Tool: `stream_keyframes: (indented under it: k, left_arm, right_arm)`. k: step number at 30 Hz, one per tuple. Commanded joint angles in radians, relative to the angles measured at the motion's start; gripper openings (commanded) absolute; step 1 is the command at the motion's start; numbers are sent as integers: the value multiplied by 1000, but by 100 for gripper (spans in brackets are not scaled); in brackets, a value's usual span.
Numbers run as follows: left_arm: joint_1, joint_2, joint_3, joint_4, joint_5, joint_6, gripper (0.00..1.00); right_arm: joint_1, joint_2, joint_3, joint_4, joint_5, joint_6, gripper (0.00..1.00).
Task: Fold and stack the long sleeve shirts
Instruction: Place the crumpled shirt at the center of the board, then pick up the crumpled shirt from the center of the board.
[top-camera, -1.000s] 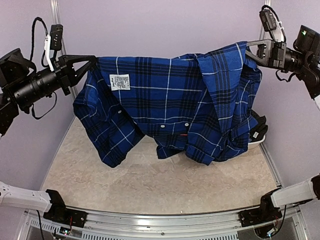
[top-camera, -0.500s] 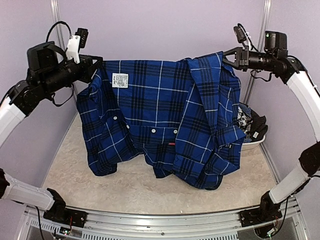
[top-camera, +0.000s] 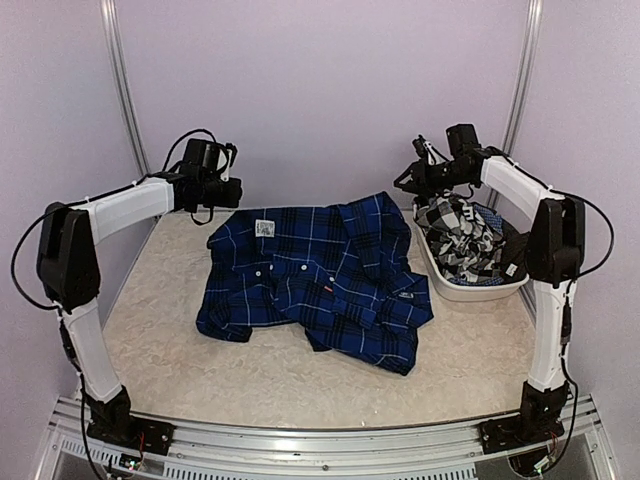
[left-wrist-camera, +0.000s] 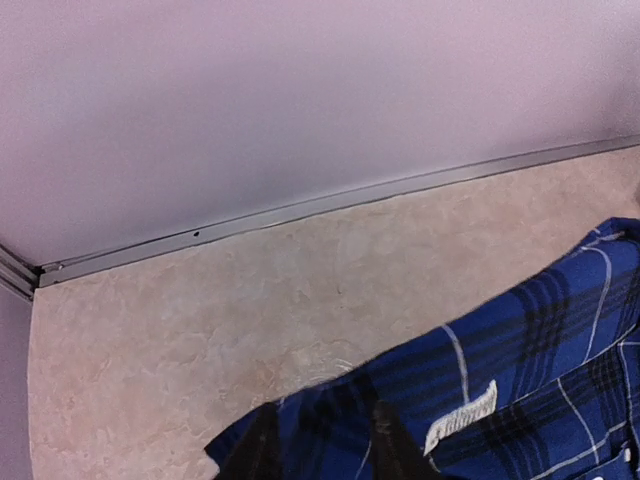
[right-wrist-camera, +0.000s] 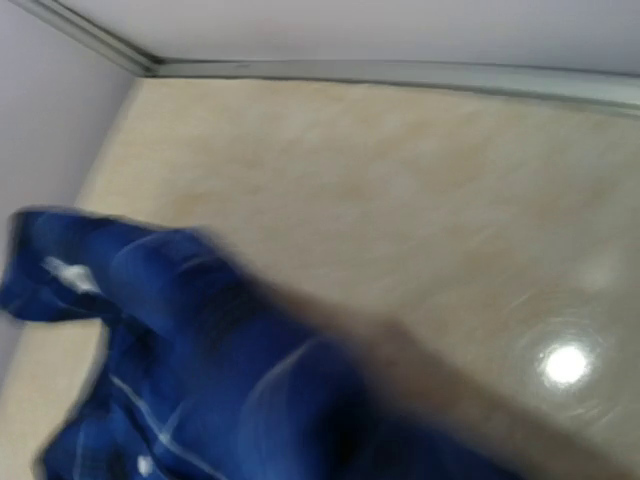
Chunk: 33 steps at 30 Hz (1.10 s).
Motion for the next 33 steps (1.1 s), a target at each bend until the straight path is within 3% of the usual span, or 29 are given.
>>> stream_keyframes:
  k: [1, 3, 5, 8, 12, 17, 22, 26, 33]
  left_arm:
    - [28, 106, 125, 36, -60, -6, 42]
    - [26, 138, 138, 24, -90, -6, 50]
    - [25, 107, 95, 44, -115, -10, 65]
    - [18, 17, -13, 70, -86, -19, 83]
    - [-30, -189, -220, 70, -31, -42, 96]
    - [-123, -425, -552, 138, 20, -175, 99]
    - [-211, -626, -798, 216, 39, -291, 99]
    - [-262, -706, -883, 241, 10, -343, 99]
    - [-299, -705, -879, 192, -29, -354, 99]
  right_arm:
    - [-6, 0, 135, -39, 137, -43, 47]
    - [16, -42, 97, -53, 219, -75, 59]
    - [52, -116, 3, -39, 308, -112, 67]
    - [131, -262, -203, 11, 371, -153, 72]
    - [272, -459, -529, 61, 405, -187, 74]
    - [467, -598, -782, 21, 438, -198, 75]
    - [593, -646, -932, -23, 435, -147, 75]
    - [648, -619, -1000, -39, 444, -122, 75]
    - [719, -503, -1020, -88, 521, -126, 75]
